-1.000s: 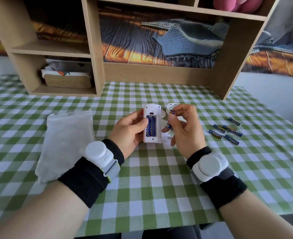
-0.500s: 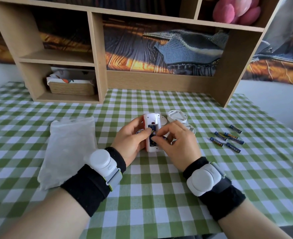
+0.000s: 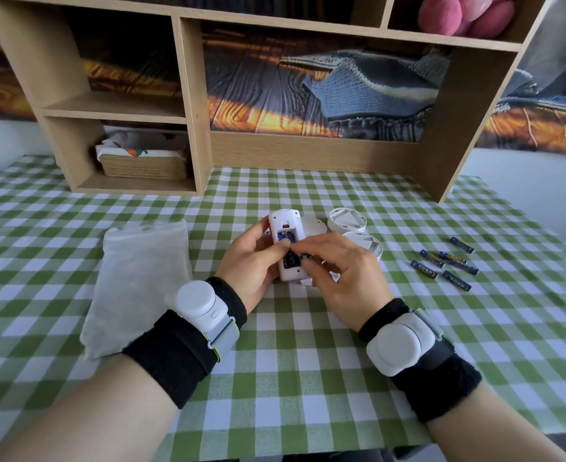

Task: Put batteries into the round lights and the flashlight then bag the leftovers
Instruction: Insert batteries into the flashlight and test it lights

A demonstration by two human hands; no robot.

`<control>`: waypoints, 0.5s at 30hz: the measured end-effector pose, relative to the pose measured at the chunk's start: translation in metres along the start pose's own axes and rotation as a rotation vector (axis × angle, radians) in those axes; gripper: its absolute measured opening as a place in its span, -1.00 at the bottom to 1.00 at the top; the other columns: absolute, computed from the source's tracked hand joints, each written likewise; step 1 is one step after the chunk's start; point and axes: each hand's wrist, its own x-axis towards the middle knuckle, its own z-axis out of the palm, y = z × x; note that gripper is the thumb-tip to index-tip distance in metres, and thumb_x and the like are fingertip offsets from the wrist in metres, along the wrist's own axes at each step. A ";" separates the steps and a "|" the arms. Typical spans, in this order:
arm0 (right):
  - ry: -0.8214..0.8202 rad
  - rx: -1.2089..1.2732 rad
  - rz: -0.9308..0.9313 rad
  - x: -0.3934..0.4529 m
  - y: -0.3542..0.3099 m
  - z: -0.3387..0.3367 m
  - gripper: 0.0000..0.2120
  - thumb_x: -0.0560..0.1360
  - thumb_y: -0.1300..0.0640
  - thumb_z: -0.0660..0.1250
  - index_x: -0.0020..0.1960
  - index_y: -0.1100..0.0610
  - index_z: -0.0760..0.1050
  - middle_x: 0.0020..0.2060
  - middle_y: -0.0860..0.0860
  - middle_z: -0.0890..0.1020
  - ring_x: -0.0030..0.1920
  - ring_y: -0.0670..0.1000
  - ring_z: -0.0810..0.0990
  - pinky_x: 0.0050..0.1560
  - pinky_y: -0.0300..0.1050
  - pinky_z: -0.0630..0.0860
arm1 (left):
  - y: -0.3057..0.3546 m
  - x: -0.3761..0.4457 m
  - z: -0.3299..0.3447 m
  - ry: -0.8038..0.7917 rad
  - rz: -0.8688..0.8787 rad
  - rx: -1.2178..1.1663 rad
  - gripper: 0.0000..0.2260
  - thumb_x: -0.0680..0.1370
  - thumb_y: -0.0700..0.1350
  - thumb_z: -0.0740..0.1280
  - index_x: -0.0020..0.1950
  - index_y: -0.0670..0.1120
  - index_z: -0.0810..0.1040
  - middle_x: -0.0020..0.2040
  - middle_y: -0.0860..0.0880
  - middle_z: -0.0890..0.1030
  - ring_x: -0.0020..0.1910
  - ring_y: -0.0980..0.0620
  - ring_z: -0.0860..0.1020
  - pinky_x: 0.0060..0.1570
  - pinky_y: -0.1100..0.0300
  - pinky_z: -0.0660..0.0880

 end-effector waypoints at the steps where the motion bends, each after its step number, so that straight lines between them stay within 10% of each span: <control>1: 0.000 0.002 0.030 0.001 -0.001 -0.001 -0.79 0.50 0.24 0.43 0.09 0.02 0.66 -0.01 -0.09 0.62 -0.11 -0.11 0.60 -0.07 -0.38 0.50 | 0.000 0.000 0.001 -0.007 -0.001 -0.009 -0.66 0.61 -0.37 0.22 0.37 -0.18 0.47 0.24 -0.35 0.56 0.16 -0.26 0.58 0.15 -0.19 0.55; 9: -0.020 0.037 0.097 0.002 -0.003 -0.001 -0.85 0.47 0.12 0.48 0.02 -0.04 0.67 -0.04 -0.12 0.61 -0.07 -0.14 0.59 -0.04 -0.40 0.48 | 0.001 -0.002 0.002 -0.063 -0.012 -0.044 -0.62 0.59 -0.43 0.17 0.37 -0.19 0.48 0.18 -0.29 0.60 0.14 -0.17 0.59 0.13 0.00 0.58; 15: 0.011 0.129 0.211 0.003 0.002 -0.004 -0.52 0.40 0.01 0.53 0.25 -0.11 0.44 0.14 -0.12 0.50 0.07 -0.13 0.54 0.00 -0.17 0.56 | 0.001 -0.003 0.002 -0.088 -0.036 -0.041 -0.61 0.60 -0.36 0.23 0.40 -0.12 0.46 0.17 -0.25 0.62 0.14 -0.23 0.61 0.04 -0.07 0.59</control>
